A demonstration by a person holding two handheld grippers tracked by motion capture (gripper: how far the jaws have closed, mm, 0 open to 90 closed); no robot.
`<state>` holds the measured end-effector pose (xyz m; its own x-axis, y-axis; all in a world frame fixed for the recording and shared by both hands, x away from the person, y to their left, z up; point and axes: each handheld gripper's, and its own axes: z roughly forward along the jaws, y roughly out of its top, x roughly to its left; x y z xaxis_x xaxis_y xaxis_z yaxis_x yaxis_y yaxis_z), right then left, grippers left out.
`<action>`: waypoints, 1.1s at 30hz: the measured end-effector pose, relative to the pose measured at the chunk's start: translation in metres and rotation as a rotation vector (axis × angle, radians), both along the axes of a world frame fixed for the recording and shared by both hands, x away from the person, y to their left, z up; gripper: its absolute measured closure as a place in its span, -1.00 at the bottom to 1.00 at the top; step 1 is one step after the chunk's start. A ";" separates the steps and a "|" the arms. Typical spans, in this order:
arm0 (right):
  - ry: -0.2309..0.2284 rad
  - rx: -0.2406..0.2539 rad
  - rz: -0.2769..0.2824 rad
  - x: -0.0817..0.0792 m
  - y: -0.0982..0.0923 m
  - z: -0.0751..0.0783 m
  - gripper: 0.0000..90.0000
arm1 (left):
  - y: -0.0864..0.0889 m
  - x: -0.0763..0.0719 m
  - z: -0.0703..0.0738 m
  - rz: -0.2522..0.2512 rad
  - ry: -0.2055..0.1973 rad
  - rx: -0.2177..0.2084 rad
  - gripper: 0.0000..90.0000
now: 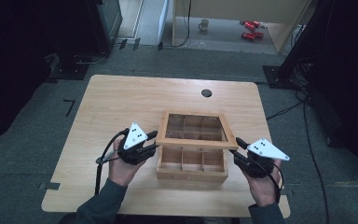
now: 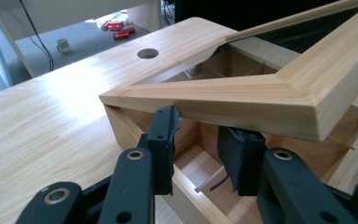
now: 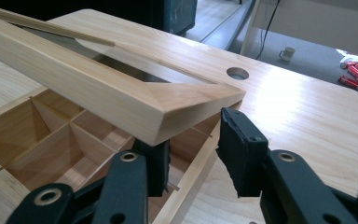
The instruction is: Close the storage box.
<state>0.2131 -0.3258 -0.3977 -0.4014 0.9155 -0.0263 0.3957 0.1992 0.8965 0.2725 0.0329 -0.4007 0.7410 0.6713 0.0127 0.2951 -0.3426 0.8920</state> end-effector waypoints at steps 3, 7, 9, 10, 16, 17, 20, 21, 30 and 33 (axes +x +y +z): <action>0.010 0.018 -0.003 -0.003 -0.003 -0.001 0.25 | 0.000 -0.001 -0.001 0.001 0.004 0.000 0.50; 0.015 0.032 0.001 -0.008 -0.004 0.000 0.19 | 0.000 -0.002 -0.002 0.001 0.005 0.002 0.50; 0.012 0.031 0.006 -0.011 -0.004 0.000 0.19 | 0.000 -0.002 -0.003 0.002 0.006 0.003 0.50; 0.011 0.031 0.010 -0.013 -0.003 0.001 0.19 | 0.000 -0.002 -0.003 0.002 0.007 0.003 0.49; 0.012 0.030 0.012 -0.016 0.000 -0.001 0.19 | 0.000 -0.004 -0.007 0.001 0.017 -0.001 0.47; 0.012 0.030 0.012 -0.016 0.000 -0.001 0.19 | 0.000 -0.004 -0.007 0.001 0.017 -0.001 0.45; 0.012 0.029 0.010 -0.018 0.000 -0.003 0.19 | 0.000 -0.005 -0.009 -0.002 0.023 -0.001 0.39; 0.011 0.029 0.011 -0.018 0.001 -0.004 0.19 | 0.001 -0.006 -0.009 -0.003 0.024 -0.002 0.39; 0.017 0.027 0.009 -0.021 0.001 -0.010 0.19 | 0.006 -0.016 -0.014 -0.009 0.042 -0.009 0.32; 0.017 0.025 0.006 -0.022 0.001 -0.011 0.19 | 0.007 -0.019 -0.014 -0.015 0.042 -0.017 0.31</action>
